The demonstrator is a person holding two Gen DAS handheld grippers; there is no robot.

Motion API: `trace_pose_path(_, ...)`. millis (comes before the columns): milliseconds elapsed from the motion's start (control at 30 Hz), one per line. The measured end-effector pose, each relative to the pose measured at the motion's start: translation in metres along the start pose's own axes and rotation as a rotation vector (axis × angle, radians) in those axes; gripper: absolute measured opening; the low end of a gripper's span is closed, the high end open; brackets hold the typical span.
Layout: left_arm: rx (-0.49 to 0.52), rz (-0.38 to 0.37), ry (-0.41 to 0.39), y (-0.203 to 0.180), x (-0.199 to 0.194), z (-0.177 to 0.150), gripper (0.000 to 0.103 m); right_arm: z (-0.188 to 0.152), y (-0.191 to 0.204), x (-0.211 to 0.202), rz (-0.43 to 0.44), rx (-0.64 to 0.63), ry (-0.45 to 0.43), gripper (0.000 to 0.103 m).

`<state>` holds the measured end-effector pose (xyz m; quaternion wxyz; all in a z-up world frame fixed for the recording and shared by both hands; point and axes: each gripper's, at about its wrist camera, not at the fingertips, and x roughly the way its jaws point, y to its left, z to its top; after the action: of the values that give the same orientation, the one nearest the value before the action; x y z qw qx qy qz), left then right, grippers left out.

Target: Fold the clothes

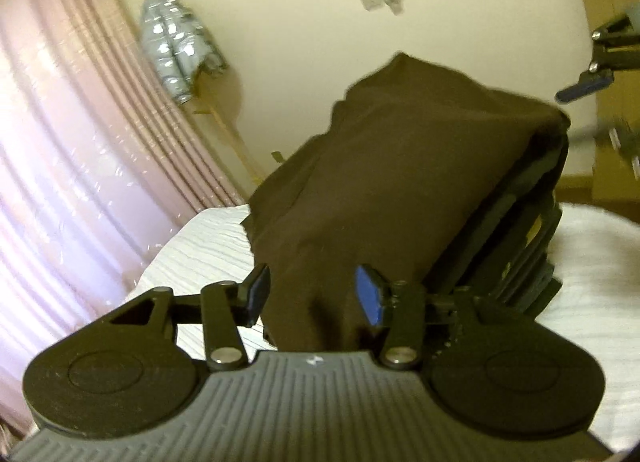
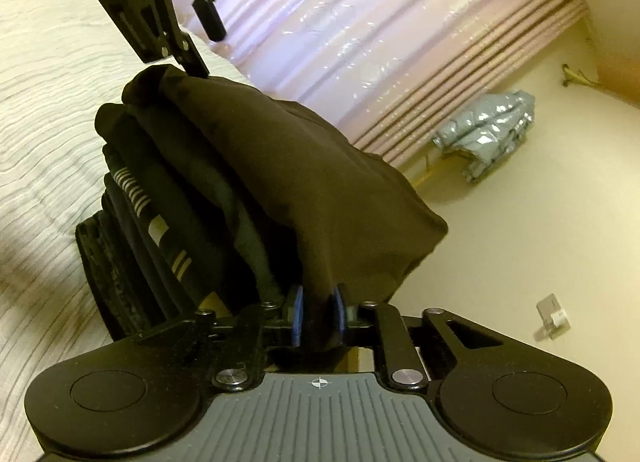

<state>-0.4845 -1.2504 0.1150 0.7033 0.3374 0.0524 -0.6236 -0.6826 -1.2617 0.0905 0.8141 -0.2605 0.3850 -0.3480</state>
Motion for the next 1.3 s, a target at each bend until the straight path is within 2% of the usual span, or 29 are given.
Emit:
trace_pose_path(33, -0.033, 0.011, 0.002, 0.001, -0.007, -0.004, 0.049, -0.002, 0.001, -0.005, -0.008, 0.025, -0.001, 0.067)
trace_pose_path(67, -0.068, 0.018, 0.01, 0.001, -0.014, -0.009, 0.05, -0.005, 0.001, -0.011, -0.018, 0.062, -0.009, 0.083)
trace_pose_path(133, -0.145, 0.019, 0.044, -0.002, -0.026, -0.023, 0.051, -0.011, 0.003, -0.022, -0.011, 0.157, -0.009, 0.083)
trace_pose_path(233, -0.242, 0.01, 0.107, -0.014, -0.041, -0.045, 0.059, -0.024, 0.011, -0.032, 0.028, 0.304, 0.033, 0.083)
trace_pose_path(333, -0.31, 0.002, 0.17, -0.032, -0.052, -0.064, 0.066, -0.041, 0.025, -0.032, 0.128, 0.462, 0.107, 0.083)
trace_pose_path(500, -0.456, 0.021, 0.258, -0.053, -0.071, -0.086, 0.089, -0.067, 0.04, -0.03, 0.294, 0.737, 0.222, 0.083)
trace_pose_path(567, -0.52, 0.028, 0.291, -0.058, -0.077, -0.093, 0.092, -0.07, 0.043, -0.032, 0.313, 0.791, 0.243, 0.083)
trace_pose_path(600, -0.557, 0.03, 0.308, -0.058, -0.08, -0.096, 0.097, -0.071, 0.044, -0.034, 0.323, 0.817, 0.253, 0.083)
trace_pose_path(700, -0.736, 0.013, 0.348, -0.052, -0.09, -0.113, 0.101, -0.075, 0.047, -0.037, 0.351, 0.898, 0.284, 0.083)
trace_pose_path(767, -0.761, 0.004, 0.364, -0.053, -0.093, -0.119, 0.102, -0.077, 0.05, -0.039, 0.371, 0.951, 0.305, 0.083)
trace_pose_path(967, -0.74, -0.063, 0.323, -0.05, -0.123, -0.127, 0.102, -0.067, 0.054, -0.075, 0.288, 1.025, 0.284, 0.083)
trace_pose_path(1033, -0.724, -0.076, 0.304, -0.05, -0.14, -0.131, 0.102, -0.058, 0.064, -0.091, 0.248, 1.046, 0.299, 0.083)
trace_pose_path(1200, -0.756, -0.129, 0.244, -0.045, -0.181, -0.154, 0.102, -0.035, 0.088, -0.133, 0.146, 1.096, 0.338, 0.083)
trace_pose_path(1300, -0.722, -0.158, 0.245, -0.051, -0.199, -0.165, 0.102, -0.022, 0.105, -0.157, 0.11, 1.134, 0.354, 0.083)
